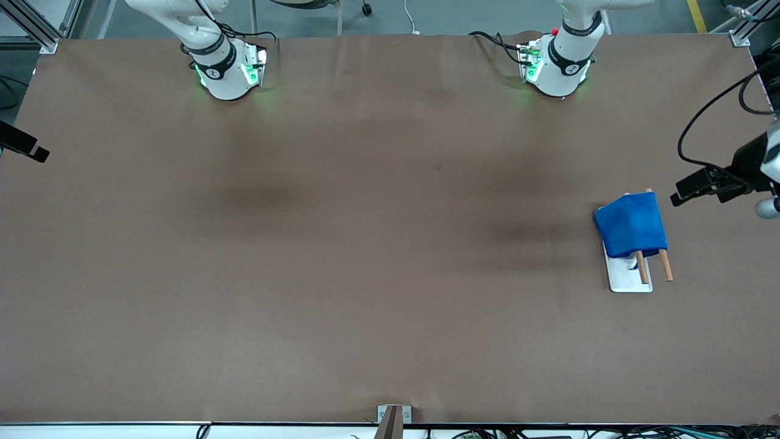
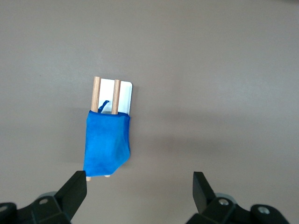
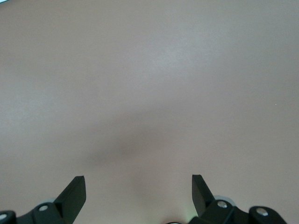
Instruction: Right arm passes towel to left arm to hang
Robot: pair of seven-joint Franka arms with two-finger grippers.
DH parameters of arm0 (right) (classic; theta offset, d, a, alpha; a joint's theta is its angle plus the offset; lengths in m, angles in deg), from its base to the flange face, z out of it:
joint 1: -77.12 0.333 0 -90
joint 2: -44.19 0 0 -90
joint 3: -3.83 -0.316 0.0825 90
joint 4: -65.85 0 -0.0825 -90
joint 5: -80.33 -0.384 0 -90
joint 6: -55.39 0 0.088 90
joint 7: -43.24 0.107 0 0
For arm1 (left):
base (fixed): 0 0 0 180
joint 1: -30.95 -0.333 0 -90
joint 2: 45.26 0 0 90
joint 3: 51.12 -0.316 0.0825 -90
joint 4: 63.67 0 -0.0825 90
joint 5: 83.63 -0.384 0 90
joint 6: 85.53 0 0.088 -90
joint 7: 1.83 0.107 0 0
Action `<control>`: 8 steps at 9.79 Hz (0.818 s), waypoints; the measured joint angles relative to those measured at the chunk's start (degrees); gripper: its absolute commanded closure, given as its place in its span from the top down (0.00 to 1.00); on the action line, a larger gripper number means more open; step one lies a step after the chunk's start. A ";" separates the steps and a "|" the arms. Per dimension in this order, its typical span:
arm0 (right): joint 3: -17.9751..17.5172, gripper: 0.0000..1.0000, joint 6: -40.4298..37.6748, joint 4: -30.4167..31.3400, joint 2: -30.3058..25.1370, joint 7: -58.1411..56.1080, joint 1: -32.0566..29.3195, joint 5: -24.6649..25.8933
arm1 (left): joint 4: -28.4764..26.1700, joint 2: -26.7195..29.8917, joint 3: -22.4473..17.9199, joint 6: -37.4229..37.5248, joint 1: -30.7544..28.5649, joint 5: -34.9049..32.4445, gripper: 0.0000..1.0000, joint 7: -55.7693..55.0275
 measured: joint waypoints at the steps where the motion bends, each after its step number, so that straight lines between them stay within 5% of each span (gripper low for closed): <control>1: -0.14 1.00 0.00 -0.03 0.00 -0.23 0.01 0.45 | 0.12 1.24 1.15 0.78 0.01 -0.68 1.00 -1.20; 6: -0.75 1.00 0.02 -0.67 0.02 -1.16 -0.04 1.06 | 13.39 0.97 1.25 16.03 -0.45 -1.34 1.00 -1.28; 8: -3.46 1.00 -0.06 -0.70 0.01 -1.07 -0.71 1.25 | 13.74 0.15 1.09 16.19 -0.56 -1.65 1.00 -1.17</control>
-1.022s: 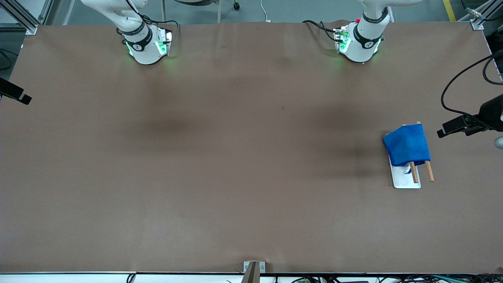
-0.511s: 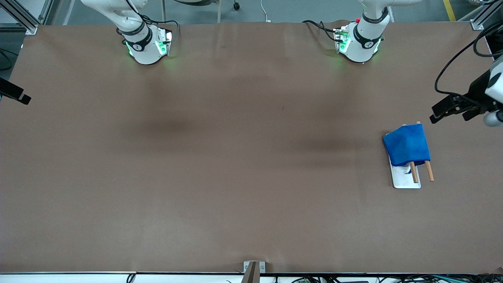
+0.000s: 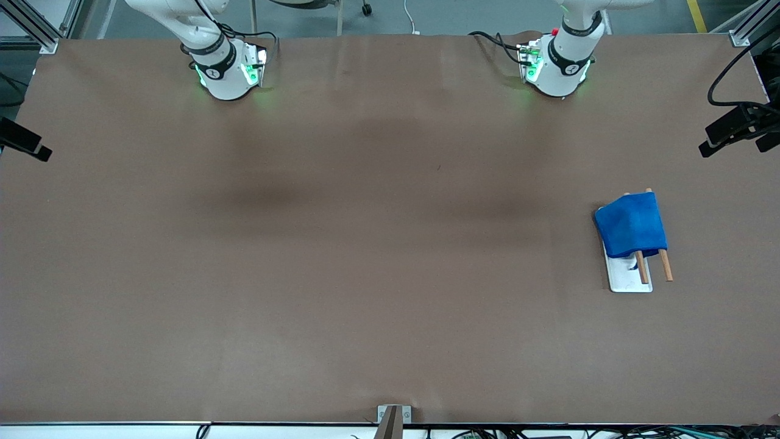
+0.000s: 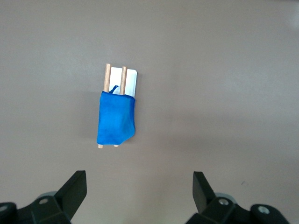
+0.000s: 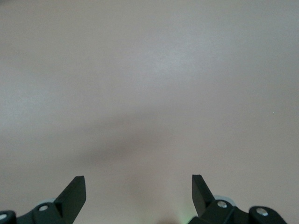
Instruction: Right arm passes towel to left arm to hang
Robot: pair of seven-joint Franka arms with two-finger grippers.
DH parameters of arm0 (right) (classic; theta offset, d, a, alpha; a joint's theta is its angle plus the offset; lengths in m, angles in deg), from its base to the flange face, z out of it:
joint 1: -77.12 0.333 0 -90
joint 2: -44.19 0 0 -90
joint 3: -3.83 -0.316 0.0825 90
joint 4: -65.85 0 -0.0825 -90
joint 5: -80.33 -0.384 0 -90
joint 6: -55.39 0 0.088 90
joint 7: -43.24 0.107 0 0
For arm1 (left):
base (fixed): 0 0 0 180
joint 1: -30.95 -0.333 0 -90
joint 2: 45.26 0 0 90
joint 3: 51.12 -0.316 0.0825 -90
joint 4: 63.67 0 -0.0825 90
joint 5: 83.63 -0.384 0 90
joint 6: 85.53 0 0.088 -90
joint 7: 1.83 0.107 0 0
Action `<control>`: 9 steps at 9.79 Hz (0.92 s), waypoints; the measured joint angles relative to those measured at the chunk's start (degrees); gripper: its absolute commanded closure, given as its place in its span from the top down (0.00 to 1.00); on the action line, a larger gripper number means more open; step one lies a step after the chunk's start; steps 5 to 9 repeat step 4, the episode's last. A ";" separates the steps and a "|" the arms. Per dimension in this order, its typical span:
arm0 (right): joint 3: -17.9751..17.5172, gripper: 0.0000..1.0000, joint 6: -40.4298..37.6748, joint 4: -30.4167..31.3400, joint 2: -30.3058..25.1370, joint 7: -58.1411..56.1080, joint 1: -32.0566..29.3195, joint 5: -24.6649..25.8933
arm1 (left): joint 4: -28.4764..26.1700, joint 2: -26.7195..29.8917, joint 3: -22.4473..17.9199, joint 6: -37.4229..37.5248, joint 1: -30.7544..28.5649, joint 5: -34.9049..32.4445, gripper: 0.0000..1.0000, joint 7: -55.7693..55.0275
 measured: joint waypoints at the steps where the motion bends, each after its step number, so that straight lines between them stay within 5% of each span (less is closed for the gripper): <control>1: -0.59 1.00 0.03 -0.01 0.00 0.02 -0.08 0.13 | 0.00 -0.64 0.05 -0.30 0.02 -0.24 1.00 0.02; 9: 1.75 1.00 0.25 -0.05 0.00 -0.28 -0.05 0.18 | 0.00 -1.12 0.09 -0.50 0.02 -0.29 1.00 0.13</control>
